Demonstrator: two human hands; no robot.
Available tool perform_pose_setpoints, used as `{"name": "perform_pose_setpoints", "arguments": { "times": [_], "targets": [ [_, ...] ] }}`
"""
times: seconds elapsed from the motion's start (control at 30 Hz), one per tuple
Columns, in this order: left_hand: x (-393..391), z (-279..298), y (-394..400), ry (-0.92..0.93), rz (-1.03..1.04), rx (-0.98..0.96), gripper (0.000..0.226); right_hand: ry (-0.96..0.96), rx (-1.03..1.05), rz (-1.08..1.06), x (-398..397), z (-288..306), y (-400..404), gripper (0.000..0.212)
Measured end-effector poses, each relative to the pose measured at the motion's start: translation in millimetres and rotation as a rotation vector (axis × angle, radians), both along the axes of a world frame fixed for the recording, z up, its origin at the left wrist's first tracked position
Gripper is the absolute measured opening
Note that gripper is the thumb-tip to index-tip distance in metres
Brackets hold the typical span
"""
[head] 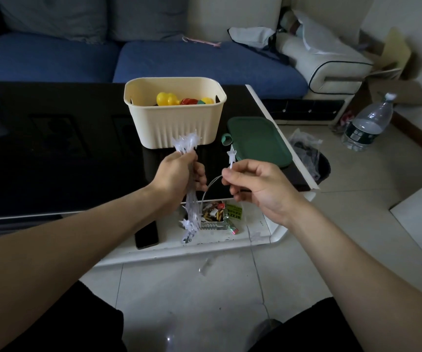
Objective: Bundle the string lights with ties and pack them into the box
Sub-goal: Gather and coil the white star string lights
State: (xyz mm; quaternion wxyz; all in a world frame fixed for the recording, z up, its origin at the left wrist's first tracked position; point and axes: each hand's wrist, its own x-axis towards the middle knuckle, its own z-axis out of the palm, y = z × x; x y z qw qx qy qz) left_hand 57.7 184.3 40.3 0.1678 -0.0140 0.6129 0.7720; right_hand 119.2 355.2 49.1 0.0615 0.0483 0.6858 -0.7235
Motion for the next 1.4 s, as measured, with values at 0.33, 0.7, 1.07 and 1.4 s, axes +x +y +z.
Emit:
{"name": "perform_pose_setpoints", "arguments": {
  "times": [0.33,0.7,1.07,1.4],
  "targets": [
    [20,-10,15,-0.032,-0.258,-0.07,0.039,0.072,0.059,-0.185,-2,-13,-22,0.016],
    [22,-10,17,-0.107,-0.218,-0.098,0.037,0.169,0.252,-0.281,-4,-24,-34,0.016],
    [23,-10,18,-0.069,-0.294,-0.167,0.035,0.224,0.399,-0.392,-3,-25,-38,0.013],
    [21,-23,19,0.036,-0.066,-0.31,0.036,0.24,0.566,-0.116,-2,-19,-33,0.03]
  ]
}}
